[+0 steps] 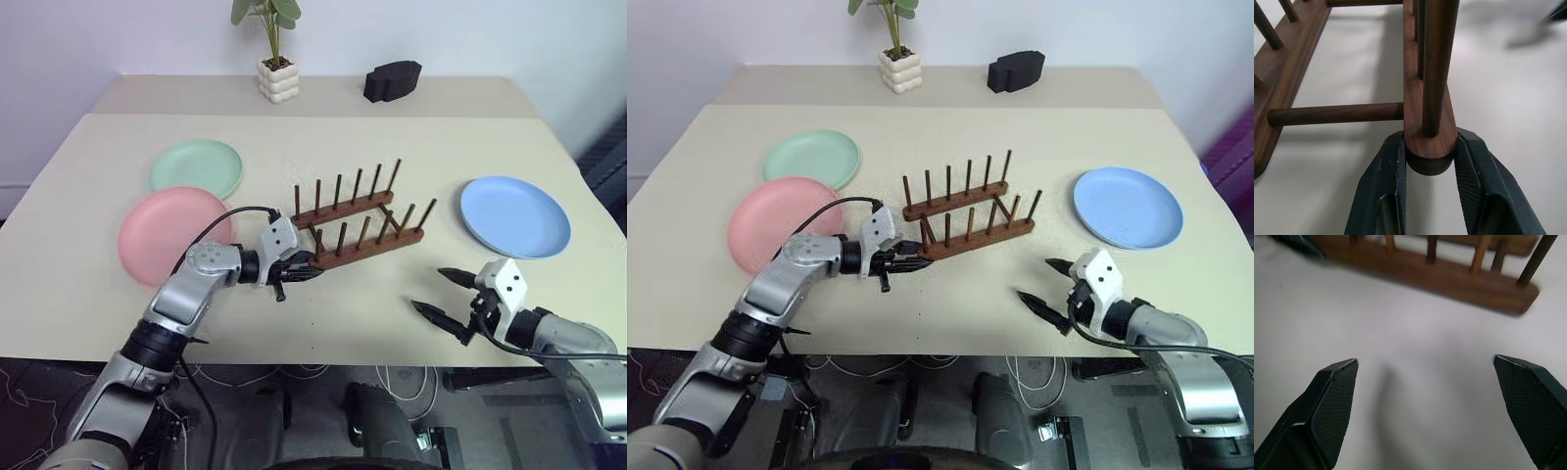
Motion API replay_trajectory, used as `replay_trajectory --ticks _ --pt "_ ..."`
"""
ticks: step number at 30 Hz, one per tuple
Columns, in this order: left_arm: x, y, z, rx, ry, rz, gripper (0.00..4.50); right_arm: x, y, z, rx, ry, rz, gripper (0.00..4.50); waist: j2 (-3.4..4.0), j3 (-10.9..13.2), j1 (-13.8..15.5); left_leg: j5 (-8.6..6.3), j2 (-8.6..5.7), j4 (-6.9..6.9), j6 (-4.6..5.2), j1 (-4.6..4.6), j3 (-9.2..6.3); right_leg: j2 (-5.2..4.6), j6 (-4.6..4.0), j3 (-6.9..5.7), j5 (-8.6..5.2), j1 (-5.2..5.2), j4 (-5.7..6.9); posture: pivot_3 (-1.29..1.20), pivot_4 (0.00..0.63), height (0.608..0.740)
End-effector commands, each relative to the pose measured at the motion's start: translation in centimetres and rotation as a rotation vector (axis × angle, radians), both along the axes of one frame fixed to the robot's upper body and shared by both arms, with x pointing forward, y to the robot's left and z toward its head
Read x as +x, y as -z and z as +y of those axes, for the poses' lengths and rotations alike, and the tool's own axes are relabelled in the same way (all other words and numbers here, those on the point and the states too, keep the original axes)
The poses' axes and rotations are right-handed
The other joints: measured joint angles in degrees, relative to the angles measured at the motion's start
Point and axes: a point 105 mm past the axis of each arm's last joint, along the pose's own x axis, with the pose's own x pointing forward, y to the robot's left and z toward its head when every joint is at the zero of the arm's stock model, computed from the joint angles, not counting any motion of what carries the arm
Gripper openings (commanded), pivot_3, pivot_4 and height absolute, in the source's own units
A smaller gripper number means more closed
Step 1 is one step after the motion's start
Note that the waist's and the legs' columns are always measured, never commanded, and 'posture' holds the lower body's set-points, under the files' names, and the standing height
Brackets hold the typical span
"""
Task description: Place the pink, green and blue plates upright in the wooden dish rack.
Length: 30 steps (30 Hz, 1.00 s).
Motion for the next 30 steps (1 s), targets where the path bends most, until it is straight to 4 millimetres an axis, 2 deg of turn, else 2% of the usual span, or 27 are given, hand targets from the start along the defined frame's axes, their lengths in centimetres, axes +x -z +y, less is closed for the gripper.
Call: replay_trajectory --ticks 1,4,8,12,19,20,22,23,25,28,30 --pt "0.2 -0.8 -0.4 0.006 0.090 -0.052 0.79 -0.3 -1.5 0.5 -0.009 -0.005 -0.077 4.50 0.00 0.0 -0.1 0.00 0.01 0.00 0.00 0.01 0.00 0.03 0.00 0.00 0.00 0.00 0.00 0.00 0.150 0.736" --pt "0.4 -0.7 -0.6 0.012 0.128 -0.058 0.79 -0.5 -1.4 0.5 -0.014 0.004 -0.075 4.50 0.00 0.0 0.0 0.00 0.02 0.00 0.00 0.00 -0.01 0.04 0.04 0.00 -0.02 -0.01 0.02 0.00 0.150 0.736" --pt "1.5 0.2 -0.3 0.081 0.118 -0.105 0.79 -0.6 -1.2 0.4 -0.019 0.014 -0.073 4.50 -0.01 0.0 0.1 0.00 0.01 0.01 0.00 -0.02 -0.01 0.03 0.05 0.00 -0.02 -0.01 0.01 0.00 0.150 0.736" --pt "1.5 0.8 -0.3 0.072 0.119 -0.068 0.79 -0.8 -0.9 0.2 -0.024 0.018 -0.066 4.50 -0.01 0.0 0.1 0.00 0.02 0.01 0.01 -0.02 -0.02 0.02 0.05 0.00 -0.02 -0.01 0.01 0.00 0.150 0.736" --pt "2.5 1.3 0.8 0.087 0.000 -0.069 4.18 -0.6 -0.5 -0.4 -0.040 0.022 -0.067 4.50 -0.01 0.0 0.0 0.00 0.02 0.01 0.01 -0.01 -0.03 0.02 0.09 0.00 -0.02 -0.01 0.02 0.00 0.150 0.736" --pt "2.3 1.1 1.0 0.078 -0.007 -0.067 4.39 -0.7 -0.4 -0.5 -0.043 0.023 -0.068 4.50 -0.01 0.0 0.0 0.00 0.02 0.01 0.01 0.00 -0.03 0.03 0.09 0.00 -0.02 -0.01 0.03 0.00 0.150 0.736" --pt "2.1 0.6 1.8 0.056 -0.055 -0.050 4.39 -0.7 -0.4 -0.5 -0.047 0.017 -0.074 4.50 -0.01 0.0 -0.2 -0.01 0.03 0.00 0.01 0.02 -0.02 0.03 0.09 0.00 -0.02 -0.01 0.04 0.00 0.150 0.736" --pt "1.8 0.4 2.3 0.042 -0.073 -0.039 4.50 -0.6 -0.3 -0.6 -0.048 0.023 -0.070 3.98 -0.01 0.0 -0.3 -0.01 0.05 -0.01 0.02 0.02 -0.02 0.03 0.08 0.01 -0.02 -0.01 0.04 0.00 0.150 0.736" --pt "1.0 0.2 2.9 0.032 -0.093 -0.021 4.50 -0.5 0.1 -0.7 -0.065 0.025 -0.057 3.27 -0.01 0.0 -0.4 -0.02 0.11 -0.03 0.03 0.05 -0.02 0.04 0.07 0.00 -0.01 -0.01 0.06 0.00 0.150 0.736" --pt "-1.1 0.6 3.6 0.039 -0.090 0.026 3.69 -0.1 0.2 -0.5 -0.083 0.024 -0.068 1.74 0.00 0.0 -0.4 -0.02 0.17 -0.03 0.03 0.06 -0.01 0.04 0.08 0.01 -0.03 -0.01 0.07 0.00 0.150 0.736" --pt "-3.0 1.0 3.2 0.031 -0.056 0.077 2.69 0.5 0.4 -0.5 -0.110 0.023 -0.073 0.70 0.01 0.0 -0.3 -0.02 0.20 -0.03 0.03 0.06 -0.02 0.02 0.07 0.01 -0.03 -0.01 0.07 0.00 0.150 0.736"
